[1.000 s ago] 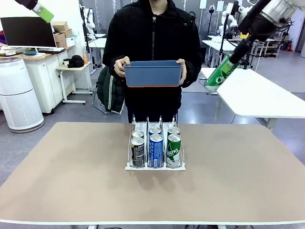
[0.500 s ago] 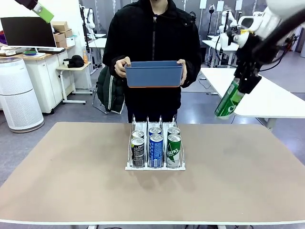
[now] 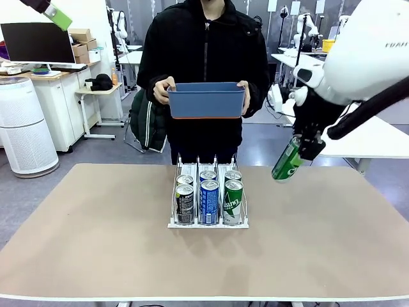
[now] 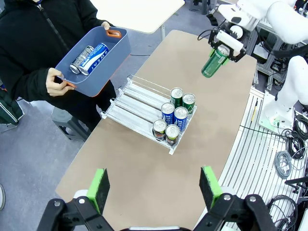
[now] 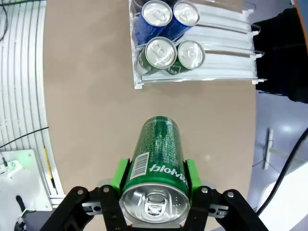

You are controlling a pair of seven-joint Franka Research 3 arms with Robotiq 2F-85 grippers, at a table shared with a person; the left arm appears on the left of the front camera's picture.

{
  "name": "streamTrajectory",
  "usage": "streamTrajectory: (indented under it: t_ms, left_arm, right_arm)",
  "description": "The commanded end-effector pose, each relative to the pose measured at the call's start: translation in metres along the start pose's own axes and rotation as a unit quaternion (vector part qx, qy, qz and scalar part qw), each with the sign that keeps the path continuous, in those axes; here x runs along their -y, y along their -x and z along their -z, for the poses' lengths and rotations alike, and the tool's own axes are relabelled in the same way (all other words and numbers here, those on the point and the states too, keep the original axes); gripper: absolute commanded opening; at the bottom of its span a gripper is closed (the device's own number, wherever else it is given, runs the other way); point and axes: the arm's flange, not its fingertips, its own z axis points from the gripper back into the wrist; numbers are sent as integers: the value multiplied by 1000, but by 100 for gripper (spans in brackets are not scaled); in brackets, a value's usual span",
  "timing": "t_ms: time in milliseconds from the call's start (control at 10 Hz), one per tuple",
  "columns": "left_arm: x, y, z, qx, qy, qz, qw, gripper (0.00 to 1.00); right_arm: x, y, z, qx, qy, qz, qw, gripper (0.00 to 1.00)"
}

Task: Fill the beverage cans into the dispenser.
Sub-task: Place the picked Sprite in the line of the Automatic Can Dispenser with the same cans.

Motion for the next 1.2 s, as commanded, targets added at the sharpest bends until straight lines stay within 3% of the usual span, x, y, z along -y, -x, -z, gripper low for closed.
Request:
streamTrajectory:
  t_ms: [0, 100, 200, 500, 1100]
  left_arm:
    - [-1, 1, 0, -2, -3, 0, 1000, 100]
    - [-1, 1, 0, -2, -3, 0, 1000, 100]
    - [-1, 1, 0, -2, -3, 0, 1000, 100]
    - [-1, 1, 0, -2, -3, 0, 1000, 100]
    - [-1, 1, 0, -2, -3, 0, 1000, 100]
  right_arm:
    - [0, -10, 25, -11, -5, -17, 1000, 58]
    - [4, -14, 35, 5, -29, -22, 999, 58]
    - [-3, -4, 16, -2, -6, -8, 1000, 58]
    - [-3, -4, 16, -2, -6, -8, 1000, 58]
    - [-15, -36, 62, -17, -73, -58, 996, 58]
